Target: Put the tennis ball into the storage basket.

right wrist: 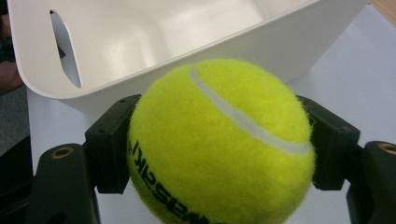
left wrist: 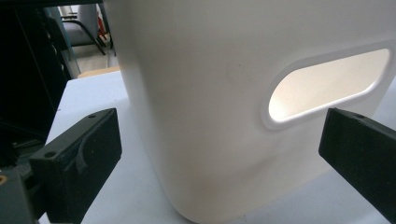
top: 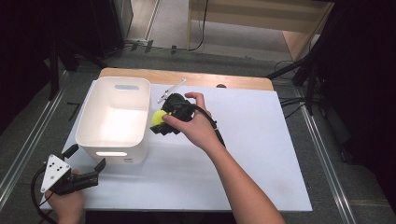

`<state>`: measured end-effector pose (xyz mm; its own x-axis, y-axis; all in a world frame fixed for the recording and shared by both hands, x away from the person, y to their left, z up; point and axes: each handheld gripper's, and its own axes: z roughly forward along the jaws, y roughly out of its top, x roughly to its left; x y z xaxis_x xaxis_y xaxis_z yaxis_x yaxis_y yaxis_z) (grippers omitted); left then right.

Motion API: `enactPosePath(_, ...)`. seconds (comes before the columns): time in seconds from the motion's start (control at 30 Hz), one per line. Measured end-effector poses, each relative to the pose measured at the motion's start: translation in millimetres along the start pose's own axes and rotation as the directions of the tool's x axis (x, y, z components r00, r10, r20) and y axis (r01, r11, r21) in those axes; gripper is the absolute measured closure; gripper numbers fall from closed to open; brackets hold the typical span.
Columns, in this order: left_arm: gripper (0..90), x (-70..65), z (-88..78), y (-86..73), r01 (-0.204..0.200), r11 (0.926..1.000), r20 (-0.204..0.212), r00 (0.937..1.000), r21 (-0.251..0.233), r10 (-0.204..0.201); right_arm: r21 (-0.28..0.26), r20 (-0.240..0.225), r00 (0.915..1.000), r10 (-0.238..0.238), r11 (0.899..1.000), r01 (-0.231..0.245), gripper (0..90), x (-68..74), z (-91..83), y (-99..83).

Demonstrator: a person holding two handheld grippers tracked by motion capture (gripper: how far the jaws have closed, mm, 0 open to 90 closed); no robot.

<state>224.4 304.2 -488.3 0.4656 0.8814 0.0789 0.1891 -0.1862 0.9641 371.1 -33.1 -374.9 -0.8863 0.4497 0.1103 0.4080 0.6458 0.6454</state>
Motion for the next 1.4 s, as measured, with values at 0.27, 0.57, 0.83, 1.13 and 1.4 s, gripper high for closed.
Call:
enactPosePath(0.27, 0.0, 0.3, -0.1, 0.0, -0.002, 1.0, 0.001, 1.0, 0.002, 0.002, -0.009, -0.003, 1.0, -0.005, 1.0, 0.005, 22.7, 3.3, -3.8, 6.8)
enactPosePath(0.57, 0.0, 0.3, 0.1, -0.1, -0.001, 1.0, 0.002, 1.0, -0.001, 0.001, -0.02, -0.009, 0.9996, -0.025, 0.999, 0.025, 22.8, 4.4, -4.7, 13.4)
enactPosePath(0.83, 0.0, 0.0, 0.9, -0.3, 0.005, 1.0, 0.003, 1.0, -0.008, -0.005, -0.027, -0.008, 0.9994, -0.032, 0.999, 0.032, 22.8, 7.9, -7.7, 21.4)
enactPosePath(1.13, 0.0, 0.1, 1.0, -0.3, 0.006, 0.9999, 0.003, 1.0, -0.01, -0.006, -0.028, -0.011, 0.9989, -0.046, 0.999, 0.046, 22.8, 12.9, -6.8, 31.3)
enactPosePath(1.4, 0.0, 0.2, 0.6, 0.0, 0.006, 1.0, -0.001, 1.0, -0.003, -0.006, -0.03, -0.013, 0.9973, -0.073, 0.997, 0.073, 22.8, 18.3, -4.0, 41.0)
